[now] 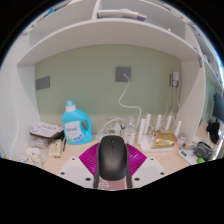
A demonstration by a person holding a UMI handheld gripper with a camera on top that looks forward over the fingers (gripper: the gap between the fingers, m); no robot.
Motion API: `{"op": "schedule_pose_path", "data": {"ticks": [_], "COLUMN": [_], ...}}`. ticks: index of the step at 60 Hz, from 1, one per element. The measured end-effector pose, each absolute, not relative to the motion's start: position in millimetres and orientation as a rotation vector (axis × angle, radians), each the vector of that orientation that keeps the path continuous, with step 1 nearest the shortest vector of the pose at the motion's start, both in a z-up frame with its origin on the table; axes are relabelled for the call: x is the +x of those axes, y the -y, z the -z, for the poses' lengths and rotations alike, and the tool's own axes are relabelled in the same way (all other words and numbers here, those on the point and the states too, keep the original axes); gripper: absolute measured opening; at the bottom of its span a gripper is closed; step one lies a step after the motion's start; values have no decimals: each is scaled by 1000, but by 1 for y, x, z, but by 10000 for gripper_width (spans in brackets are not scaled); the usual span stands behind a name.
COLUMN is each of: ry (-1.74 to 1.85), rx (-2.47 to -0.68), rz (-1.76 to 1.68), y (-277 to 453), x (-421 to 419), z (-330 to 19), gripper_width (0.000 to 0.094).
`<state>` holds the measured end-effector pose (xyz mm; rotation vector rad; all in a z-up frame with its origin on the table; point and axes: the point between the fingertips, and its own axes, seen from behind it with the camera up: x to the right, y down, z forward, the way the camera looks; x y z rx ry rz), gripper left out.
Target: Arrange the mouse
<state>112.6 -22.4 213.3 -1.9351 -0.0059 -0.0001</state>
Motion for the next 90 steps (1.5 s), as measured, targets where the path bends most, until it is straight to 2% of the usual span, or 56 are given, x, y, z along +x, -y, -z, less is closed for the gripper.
{"op": "schedule_pose_path", "data": {"ticks": [8, 12, 19, 26, 28, 30, 34, 37, 41, 62, 77, 90], "ry": [48, 56, 51, 19, 18, 22, 41, 43, 38, -22, -8, -5], "rx": [-2117, -2198, -2257, -2298, -2297, -2296, -2292, -2285, -2269, -2137, -2126, -2119], "rz": [-30, -29, 20, -21, -18, -3, 18, 26, 40, 101, 132, 133], "y": [11, 10, 9, 10, 12, 13, 17, 21, 31, 142, 231, 258], "x": [51, 40, 40, 35, 35, 36, 35, 36, 35, 16, 0, -4], "z": [-92, -46, -1, 14, 13, 11, 2, -8, -26, -135, -166, -177], "gripper_width": [365, 366, 378, 469, 496, 574, 871, 813, 860, 850, 849, 851]}}
